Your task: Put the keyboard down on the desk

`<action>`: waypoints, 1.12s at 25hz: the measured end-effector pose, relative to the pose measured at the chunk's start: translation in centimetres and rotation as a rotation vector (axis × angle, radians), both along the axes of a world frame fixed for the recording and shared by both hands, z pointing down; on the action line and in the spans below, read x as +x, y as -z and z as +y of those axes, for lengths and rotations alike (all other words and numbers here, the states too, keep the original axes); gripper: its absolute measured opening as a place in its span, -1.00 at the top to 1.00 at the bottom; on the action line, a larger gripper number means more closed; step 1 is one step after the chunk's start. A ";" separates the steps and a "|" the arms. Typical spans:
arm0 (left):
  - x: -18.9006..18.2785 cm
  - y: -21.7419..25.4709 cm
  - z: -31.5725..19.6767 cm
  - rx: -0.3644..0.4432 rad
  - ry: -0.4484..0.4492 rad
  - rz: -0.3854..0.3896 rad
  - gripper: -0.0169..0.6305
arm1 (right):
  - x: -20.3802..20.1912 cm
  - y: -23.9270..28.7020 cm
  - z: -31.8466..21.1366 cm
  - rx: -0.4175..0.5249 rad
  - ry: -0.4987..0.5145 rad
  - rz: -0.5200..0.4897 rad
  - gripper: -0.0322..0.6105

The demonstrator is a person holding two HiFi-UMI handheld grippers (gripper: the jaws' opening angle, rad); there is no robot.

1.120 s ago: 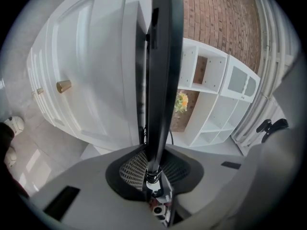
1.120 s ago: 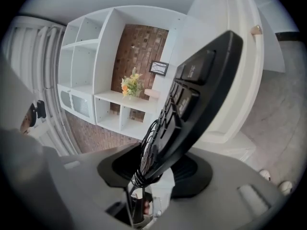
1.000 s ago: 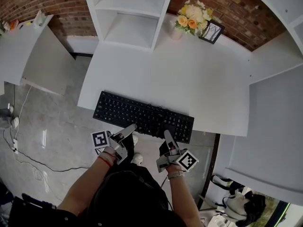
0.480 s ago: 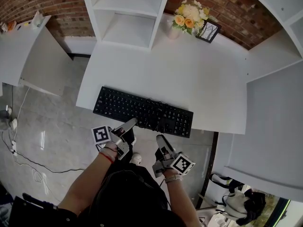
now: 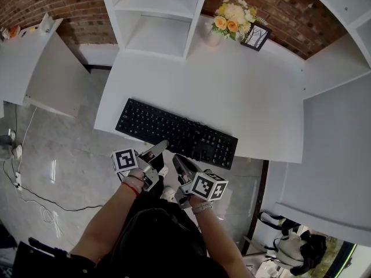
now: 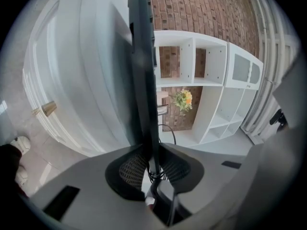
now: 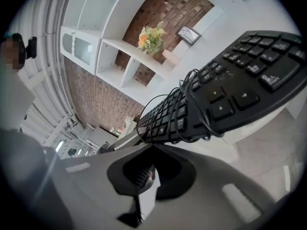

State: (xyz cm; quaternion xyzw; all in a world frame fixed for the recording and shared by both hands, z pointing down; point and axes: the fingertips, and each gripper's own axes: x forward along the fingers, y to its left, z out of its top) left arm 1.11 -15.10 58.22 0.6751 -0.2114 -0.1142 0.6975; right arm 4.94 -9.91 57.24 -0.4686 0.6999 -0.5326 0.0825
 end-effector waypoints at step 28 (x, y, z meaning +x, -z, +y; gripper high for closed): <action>-0.4 -0.3 1.9 0.009 -0.211 -0.206 0.57 | 0.2 -0.8 -0.4 0.002 -0.082 -0.058 0.89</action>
